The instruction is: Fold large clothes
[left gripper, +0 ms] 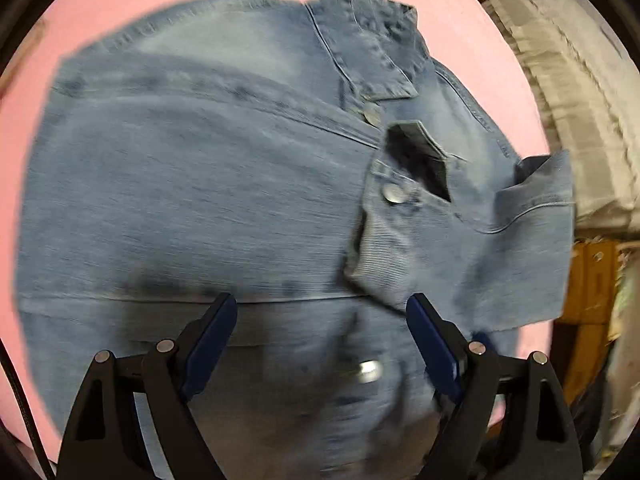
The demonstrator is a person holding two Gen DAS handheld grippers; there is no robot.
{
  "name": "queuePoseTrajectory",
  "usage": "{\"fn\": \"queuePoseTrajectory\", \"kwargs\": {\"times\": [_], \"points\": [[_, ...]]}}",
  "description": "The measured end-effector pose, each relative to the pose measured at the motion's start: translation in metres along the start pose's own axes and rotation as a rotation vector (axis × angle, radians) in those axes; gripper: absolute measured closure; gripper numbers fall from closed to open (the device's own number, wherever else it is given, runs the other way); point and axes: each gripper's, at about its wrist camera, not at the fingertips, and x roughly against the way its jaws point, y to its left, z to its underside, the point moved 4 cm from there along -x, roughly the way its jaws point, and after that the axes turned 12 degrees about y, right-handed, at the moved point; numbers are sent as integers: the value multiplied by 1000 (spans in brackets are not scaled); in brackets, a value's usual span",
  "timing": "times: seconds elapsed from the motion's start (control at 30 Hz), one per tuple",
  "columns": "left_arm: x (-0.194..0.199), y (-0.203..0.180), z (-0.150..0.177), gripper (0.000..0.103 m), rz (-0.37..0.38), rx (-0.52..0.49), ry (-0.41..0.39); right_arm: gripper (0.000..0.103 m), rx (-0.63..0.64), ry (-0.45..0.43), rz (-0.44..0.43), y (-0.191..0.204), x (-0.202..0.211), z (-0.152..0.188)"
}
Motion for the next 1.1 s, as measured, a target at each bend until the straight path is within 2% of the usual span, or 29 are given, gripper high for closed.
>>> {"fn": "queuePoseTrajectory", "kwargs": {"times": [0.13, 0.27, 0.37, 0.43, 0.57, 0.6, 0.63, 0.73, 0.8, 0.97, 1.1], "points": [[-25, -11, -3, 18, 65, 85, 35, 41, -70, 20, 47, -25, 12, 25], [-36, -23, -4, 20, 48, 144, -26, 41, -172, 38, 140, -66, 18, 46], [-40, -34, -5, 28, 25, 172, -63, 41, -248, 44, 214, -105, 24, 55], [-47, -48, -7, 43, 25, 162, -62, 41, -281, 48, 256, -127, 25, 56], [-56, -72, -10, 52, 4, 135, -56, 41, -322, 57, 274, -168, 22, 48], [-58, -78, -12, 65, -28, 138, -75, 41, -323, 58, 253, -176, 19, 44], [-60, -80, -13, 86, -53, 148, -87, 41, -316, 64, 228, -183, 15, 38], [-63, -89, -18, 90, -23, 204, -90, 41, -262, 90, 184, -192, 4, 24], [-56, -103, -21, 93, 7, 201, -124, 41, -189, 114, 168, -190, -3, 14], [-18, -151, -38, 97, 80, 114, -254, 41, -9, 87, 167, -175, -13, -4], [43, -155, -49, 99, 142, 121, -396, 41, -7, 81, 162, -176, -22, -15]]}}
